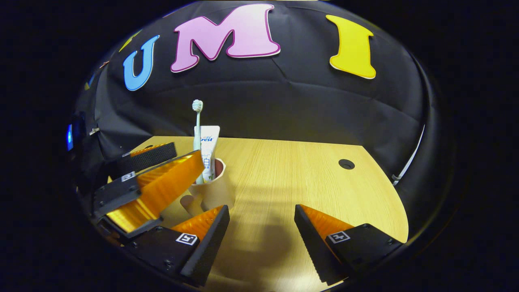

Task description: Put the toothbrush and toothpaste on the desktop into the cup, then pick up the cup and place it on the coaster on the desktop.

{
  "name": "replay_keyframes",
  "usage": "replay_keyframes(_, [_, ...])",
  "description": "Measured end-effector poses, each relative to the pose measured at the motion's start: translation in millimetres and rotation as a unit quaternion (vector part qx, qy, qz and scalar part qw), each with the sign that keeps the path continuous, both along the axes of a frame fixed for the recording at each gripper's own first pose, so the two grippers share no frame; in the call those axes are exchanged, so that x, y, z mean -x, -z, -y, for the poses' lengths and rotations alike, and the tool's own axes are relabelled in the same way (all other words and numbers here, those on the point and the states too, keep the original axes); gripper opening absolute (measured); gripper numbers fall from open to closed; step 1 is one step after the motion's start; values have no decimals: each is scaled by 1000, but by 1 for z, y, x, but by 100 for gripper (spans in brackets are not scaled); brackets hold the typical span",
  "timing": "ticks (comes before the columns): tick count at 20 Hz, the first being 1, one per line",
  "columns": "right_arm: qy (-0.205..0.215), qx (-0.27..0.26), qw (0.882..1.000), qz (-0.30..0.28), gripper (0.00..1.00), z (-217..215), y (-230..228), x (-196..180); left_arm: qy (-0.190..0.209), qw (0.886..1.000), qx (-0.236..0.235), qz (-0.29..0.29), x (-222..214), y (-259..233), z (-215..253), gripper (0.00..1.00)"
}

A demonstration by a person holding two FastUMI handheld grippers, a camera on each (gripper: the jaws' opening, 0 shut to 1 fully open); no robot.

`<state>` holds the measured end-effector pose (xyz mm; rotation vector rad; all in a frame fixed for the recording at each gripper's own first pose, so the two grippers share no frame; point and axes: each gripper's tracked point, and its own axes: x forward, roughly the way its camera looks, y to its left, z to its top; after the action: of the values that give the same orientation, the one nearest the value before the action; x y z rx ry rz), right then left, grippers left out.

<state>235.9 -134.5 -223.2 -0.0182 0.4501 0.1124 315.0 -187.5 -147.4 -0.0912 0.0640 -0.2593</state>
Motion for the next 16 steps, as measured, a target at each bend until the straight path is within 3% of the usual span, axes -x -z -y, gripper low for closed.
replay_keyframes(7, [-21,-26,999,-24,99,-29,-26,-25,-64,997,7,-49,79,0,-60,98])
replay_keyframes(12, [-61,17,998,-27,99,-63,-45,-36,-106,992,-17,-71,117,4,-108,98])
replay_keyframes(16, [-76,44,993,-78,99,-80,-34,-35,-151,985,-19,-79,130,1,-145,97])
